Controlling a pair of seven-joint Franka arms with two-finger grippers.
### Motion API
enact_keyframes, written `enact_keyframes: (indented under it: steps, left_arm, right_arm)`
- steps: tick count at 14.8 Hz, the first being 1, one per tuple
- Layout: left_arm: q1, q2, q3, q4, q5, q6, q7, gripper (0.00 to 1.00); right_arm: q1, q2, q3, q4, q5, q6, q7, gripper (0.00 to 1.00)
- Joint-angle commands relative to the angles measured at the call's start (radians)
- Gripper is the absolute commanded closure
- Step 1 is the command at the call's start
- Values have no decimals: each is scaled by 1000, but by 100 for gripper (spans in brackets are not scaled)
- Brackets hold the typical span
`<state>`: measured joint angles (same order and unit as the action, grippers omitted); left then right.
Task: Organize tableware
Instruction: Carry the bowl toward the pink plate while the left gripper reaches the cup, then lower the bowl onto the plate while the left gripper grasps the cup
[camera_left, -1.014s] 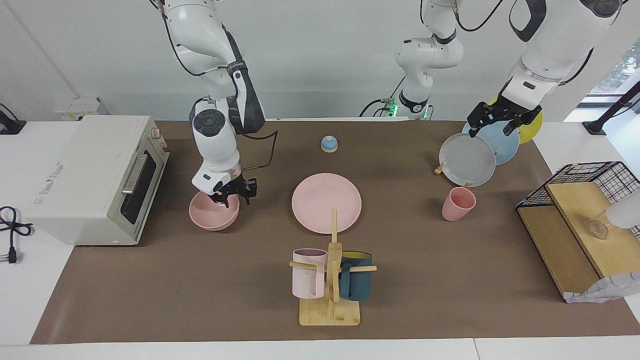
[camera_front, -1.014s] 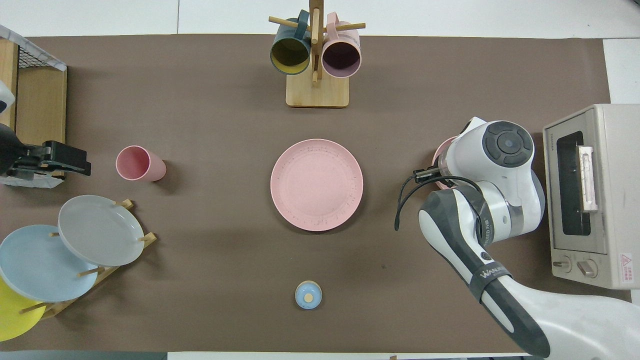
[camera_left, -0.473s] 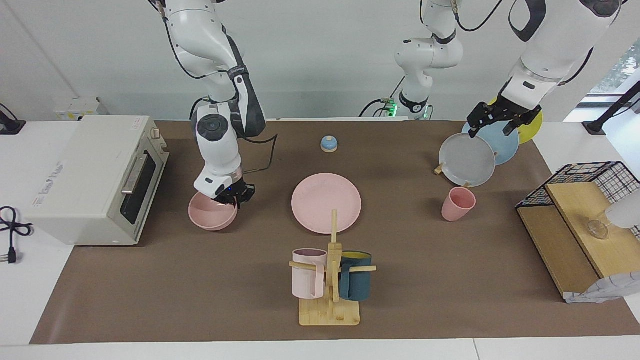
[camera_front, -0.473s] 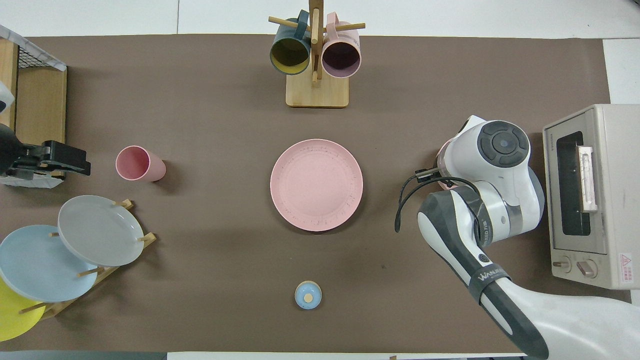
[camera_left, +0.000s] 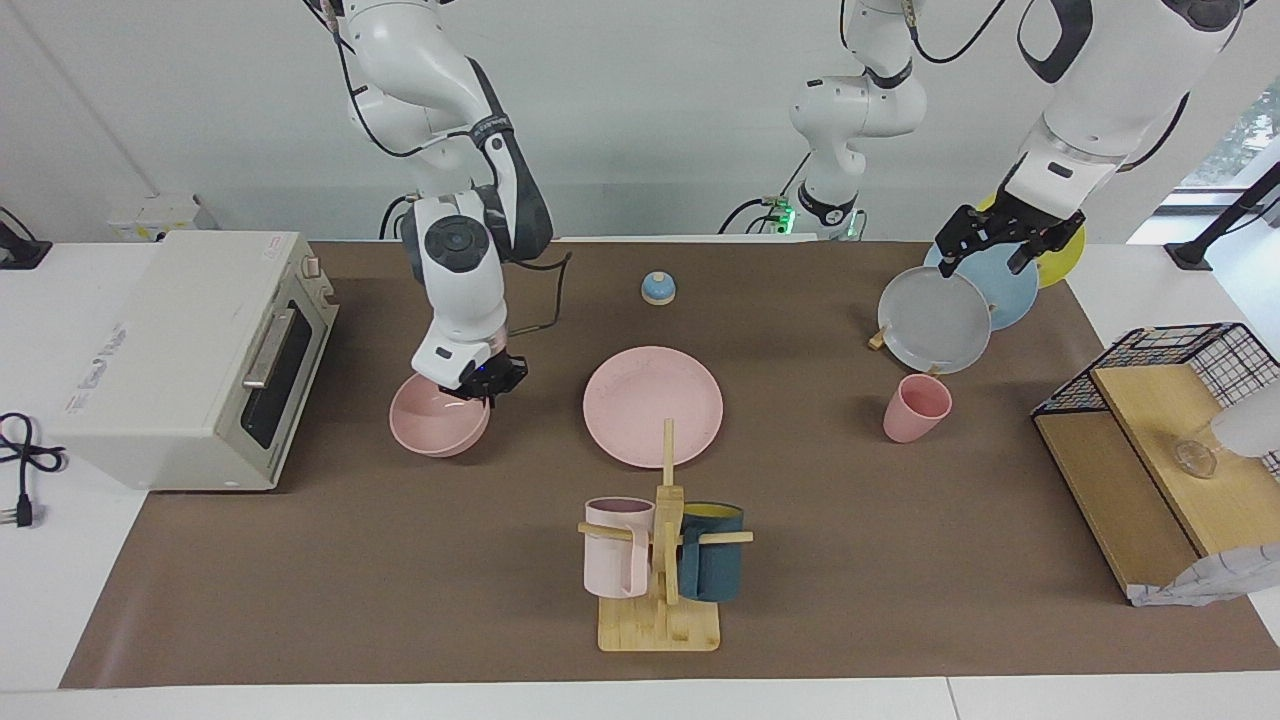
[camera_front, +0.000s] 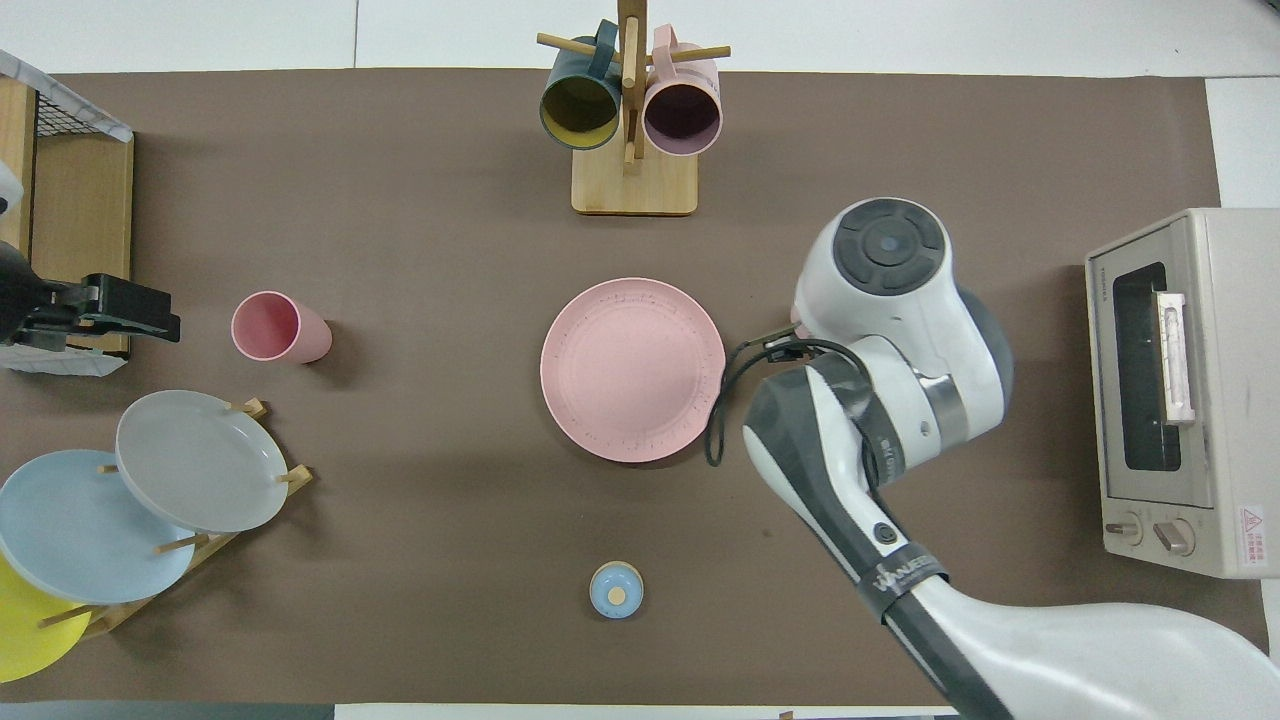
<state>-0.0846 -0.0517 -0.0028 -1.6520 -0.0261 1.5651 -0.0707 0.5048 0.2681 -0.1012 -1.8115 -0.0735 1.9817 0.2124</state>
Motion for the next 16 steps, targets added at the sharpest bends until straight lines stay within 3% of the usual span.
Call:
enact_keyframes:
  steps: [1,4,8,12,16]
  left_arm:
    - [5,4,-5,-5,11,35,2,0]
    - [5,91,-5,-40,8,159,2,0]
    - [-6,252,-5,-63,0,323,2,0]
    - [-9,263,-6,-166,-14,469,0,0]
    - [-9,263,-6,-199,-52,463,-20,0]
  right_arm:
    - [101,195,-2,312,-12,-151,165,100]
    - [194,292,0,464,-5,-204,310,100]
    - [245,303,8,477,4,-152,410,100]
    - [302,344,17,474,-12,-80,453,100]
    - [322,350,15,448,-19,-66,460,100]
